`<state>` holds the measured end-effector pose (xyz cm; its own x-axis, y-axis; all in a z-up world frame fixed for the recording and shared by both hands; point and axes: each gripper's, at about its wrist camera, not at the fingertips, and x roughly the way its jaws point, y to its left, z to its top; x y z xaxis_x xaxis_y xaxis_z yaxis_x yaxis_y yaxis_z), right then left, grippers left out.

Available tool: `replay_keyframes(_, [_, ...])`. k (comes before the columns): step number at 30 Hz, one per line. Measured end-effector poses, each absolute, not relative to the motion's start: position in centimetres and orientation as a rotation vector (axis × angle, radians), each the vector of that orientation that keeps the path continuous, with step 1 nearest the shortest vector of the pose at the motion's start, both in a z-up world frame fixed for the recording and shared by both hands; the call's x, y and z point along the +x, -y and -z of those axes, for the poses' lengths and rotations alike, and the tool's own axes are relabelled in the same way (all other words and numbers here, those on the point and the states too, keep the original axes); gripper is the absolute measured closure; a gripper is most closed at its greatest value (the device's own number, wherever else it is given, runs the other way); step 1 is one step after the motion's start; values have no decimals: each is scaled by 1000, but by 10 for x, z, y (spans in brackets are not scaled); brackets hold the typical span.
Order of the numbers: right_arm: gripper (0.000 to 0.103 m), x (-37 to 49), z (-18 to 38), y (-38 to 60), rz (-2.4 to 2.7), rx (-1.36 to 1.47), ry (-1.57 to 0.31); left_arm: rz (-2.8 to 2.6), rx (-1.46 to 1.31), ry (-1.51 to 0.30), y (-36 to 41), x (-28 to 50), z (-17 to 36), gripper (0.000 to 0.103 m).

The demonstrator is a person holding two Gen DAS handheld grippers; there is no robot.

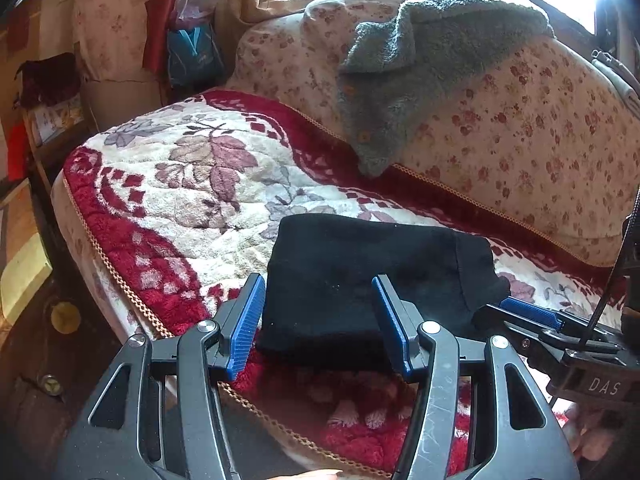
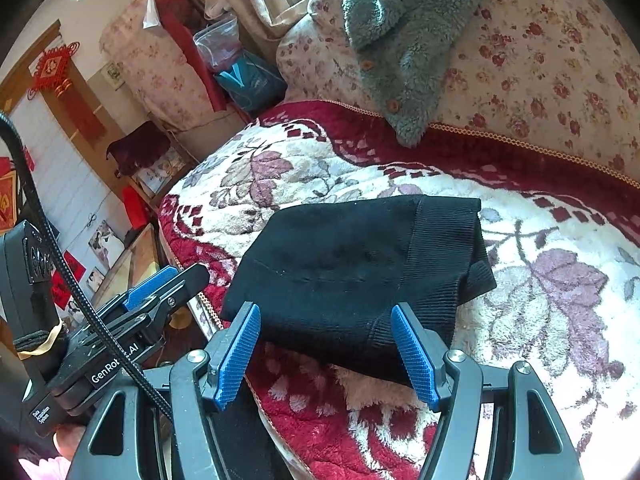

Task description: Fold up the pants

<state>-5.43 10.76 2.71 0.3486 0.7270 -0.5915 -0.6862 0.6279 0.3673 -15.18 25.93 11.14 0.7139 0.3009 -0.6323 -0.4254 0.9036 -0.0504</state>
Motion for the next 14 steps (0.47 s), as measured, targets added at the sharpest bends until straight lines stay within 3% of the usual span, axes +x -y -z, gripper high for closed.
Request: replay_keyframes(14, [37,-51,-20,-108,-923,58,-820,-410,-213,-645,-255,-151,-112,48])
